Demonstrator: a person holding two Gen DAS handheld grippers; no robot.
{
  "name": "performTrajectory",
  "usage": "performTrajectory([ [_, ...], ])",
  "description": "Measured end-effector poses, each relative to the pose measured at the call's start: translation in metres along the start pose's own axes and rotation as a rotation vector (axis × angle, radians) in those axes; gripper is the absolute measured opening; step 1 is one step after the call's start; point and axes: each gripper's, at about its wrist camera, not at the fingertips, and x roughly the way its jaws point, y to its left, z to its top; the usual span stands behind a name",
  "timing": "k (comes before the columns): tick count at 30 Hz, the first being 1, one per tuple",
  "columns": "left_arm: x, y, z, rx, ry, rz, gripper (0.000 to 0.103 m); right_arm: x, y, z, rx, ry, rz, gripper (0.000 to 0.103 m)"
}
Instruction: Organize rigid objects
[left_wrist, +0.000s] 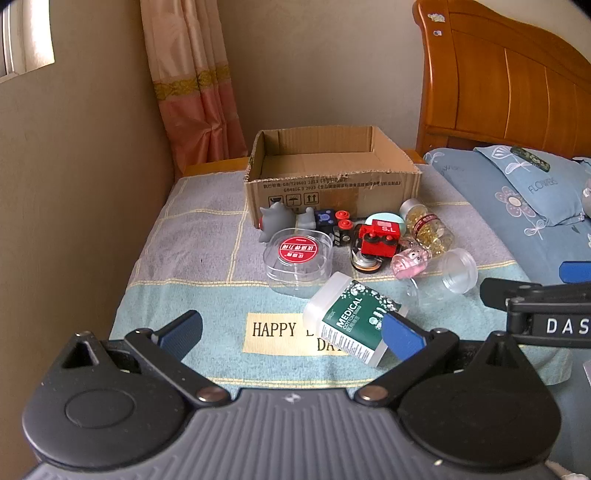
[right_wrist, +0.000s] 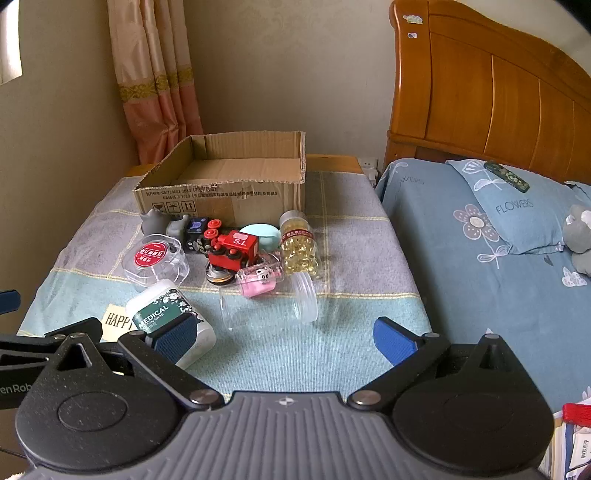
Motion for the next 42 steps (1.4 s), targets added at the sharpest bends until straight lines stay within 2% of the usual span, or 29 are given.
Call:
performTrajectory([
  [15,0.000,0.000,0.000,0.000,-0.001,0.000,0.102,-0.001,0.001,0.000,0.000,-0.002,-0.001,0.103],
  [29,0.006,0.003,0.001,0.000,-0.016,-0.050,0.102,-0.001,-0.001,0.002,0.005,-0.017,0.013,0.103],
  [38,0.012,0.006,0.005,0.026,-0.032,-0.104,0.102,0.003,-0.005,0.004,0.002,-0.029,0.041,0.103],
  [42,0.015,0.008,0.008,0.052,-0.047,-0.170,0.102,0.005,-0.007,0.008,-0.013,-0.041,0.039,0.103],
])
